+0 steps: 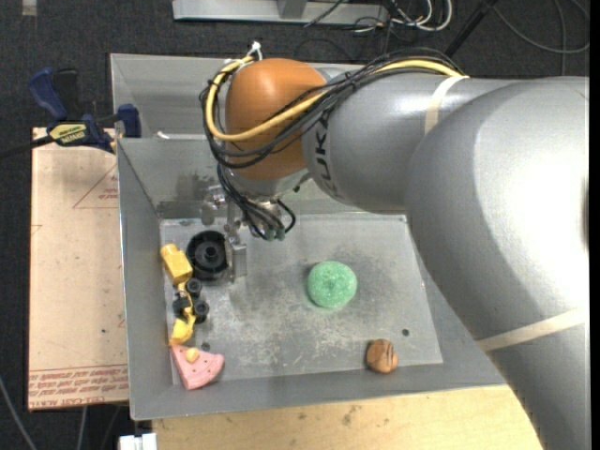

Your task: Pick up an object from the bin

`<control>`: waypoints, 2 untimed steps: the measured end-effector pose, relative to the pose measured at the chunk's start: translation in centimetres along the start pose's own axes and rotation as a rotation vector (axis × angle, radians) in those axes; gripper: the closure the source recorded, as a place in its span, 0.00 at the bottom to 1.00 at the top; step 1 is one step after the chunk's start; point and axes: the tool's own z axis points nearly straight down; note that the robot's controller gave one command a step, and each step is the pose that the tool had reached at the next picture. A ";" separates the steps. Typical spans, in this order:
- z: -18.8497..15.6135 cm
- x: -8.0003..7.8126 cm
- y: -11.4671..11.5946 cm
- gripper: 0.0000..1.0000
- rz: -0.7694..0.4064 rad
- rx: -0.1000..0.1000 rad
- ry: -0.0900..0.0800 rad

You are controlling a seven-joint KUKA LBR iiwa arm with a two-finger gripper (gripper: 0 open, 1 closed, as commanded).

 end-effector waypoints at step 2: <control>3.7 -0.8 -0.5 1.00 -0.047 0.000 0.000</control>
Offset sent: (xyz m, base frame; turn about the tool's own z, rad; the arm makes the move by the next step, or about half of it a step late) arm 0.0087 -0.0042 -0.0374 -0.0490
